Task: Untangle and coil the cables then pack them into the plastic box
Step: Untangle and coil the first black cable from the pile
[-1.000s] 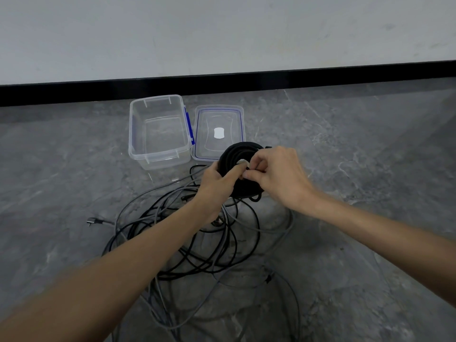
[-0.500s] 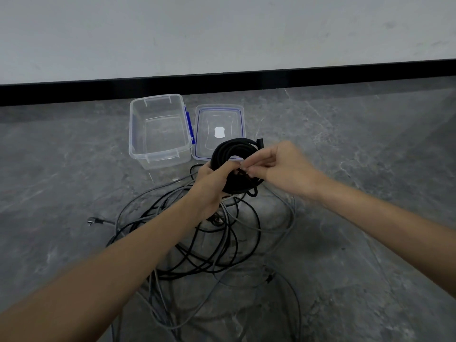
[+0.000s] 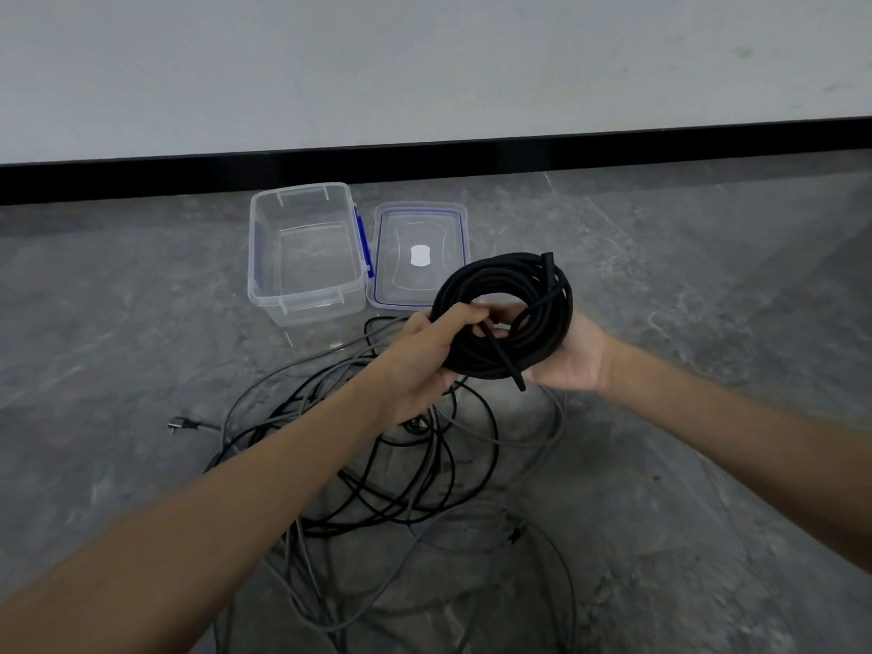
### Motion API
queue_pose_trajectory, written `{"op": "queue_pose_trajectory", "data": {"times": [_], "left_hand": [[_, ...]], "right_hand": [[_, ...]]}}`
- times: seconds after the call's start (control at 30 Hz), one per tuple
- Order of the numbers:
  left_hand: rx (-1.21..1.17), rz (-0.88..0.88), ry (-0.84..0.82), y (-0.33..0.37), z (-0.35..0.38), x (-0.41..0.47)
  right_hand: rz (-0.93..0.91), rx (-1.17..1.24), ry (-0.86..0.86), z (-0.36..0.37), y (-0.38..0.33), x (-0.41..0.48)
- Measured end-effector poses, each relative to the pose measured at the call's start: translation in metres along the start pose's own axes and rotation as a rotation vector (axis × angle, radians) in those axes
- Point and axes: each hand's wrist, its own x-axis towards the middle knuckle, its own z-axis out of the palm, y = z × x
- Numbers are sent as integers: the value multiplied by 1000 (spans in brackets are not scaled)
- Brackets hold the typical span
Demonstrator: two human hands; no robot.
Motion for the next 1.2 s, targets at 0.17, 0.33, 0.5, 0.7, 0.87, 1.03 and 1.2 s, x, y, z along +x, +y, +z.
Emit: {"op": "queue_pose_trajectory", "data": {"times": [0.17, 0.33, 0.5, 0.7, 0.87, 1.03, 1.2], "left_hand": [[36, -28, 2, -1, 3, -3], [-48, -60, 94, -4, -1, -2], [-75, -101, 139, -8, 7, -3], [-93, -127, 170, -2, 7, -5], [-115, -42, 238, 4, 10, -6], [-219, 34, 492, 17, 7, 4], [-174, 90, 579, 16, -1, 7]], "right_hand": [[-27, -108, -48, -10, 0, -2], [-136, -258, 135, -14, 4, 1], [-171, -321, 292, -10, 5, 3], [-180, -309, 507, -8, -6, 2], [-72, -294, 386, -15, 4, -5], [-146, -276, 320, 0, 4, -13], [-242, -296, 269, 17, -2, -11]]}}
